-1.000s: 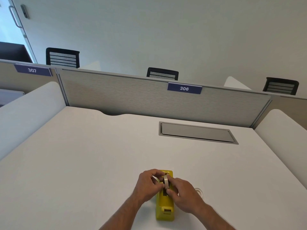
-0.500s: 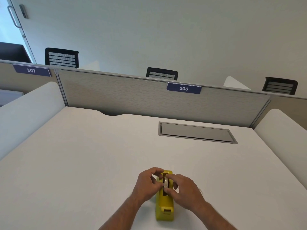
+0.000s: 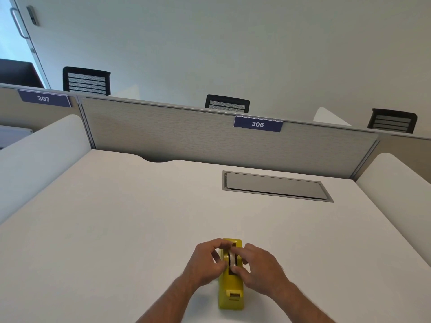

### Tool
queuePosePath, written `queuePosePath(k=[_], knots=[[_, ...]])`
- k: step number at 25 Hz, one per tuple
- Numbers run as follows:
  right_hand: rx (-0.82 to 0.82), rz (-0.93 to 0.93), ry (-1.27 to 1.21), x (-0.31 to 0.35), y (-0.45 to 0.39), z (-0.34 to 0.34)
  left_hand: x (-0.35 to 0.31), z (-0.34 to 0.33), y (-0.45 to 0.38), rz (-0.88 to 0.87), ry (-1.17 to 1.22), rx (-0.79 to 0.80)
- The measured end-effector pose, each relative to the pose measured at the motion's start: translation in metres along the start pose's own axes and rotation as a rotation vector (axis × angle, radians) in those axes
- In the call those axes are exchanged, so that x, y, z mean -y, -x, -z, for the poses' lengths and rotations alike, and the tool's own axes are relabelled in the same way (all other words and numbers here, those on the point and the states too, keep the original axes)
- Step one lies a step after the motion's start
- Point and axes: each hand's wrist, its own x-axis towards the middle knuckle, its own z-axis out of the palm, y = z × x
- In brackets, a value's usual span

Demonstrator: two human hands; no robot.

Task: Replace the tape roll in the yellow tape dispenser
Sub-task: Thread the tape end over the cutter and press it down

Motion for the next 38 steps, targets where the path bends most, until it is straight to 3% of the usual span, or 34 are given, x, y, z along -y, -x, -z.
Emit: queuePosePath(k=[13, 28, 38], knots=[[-0.234, 0.115, 0.004, 0.002, 0.009, -0.008, 0.000, 0.002, 0.001, -0.008, -0.069, 0.061], [-0.132, 0.071, 0.031, -0.001, 0.010, -0.020, -0.009, -0.003, 0.002, 0.033, -0.174, 0.065], [-0.220, 0.038, 0.046, 0.005, 0.009, -0.015, -0.011, -0.004, 0.000, 0.028, -0.207, 0.044]])
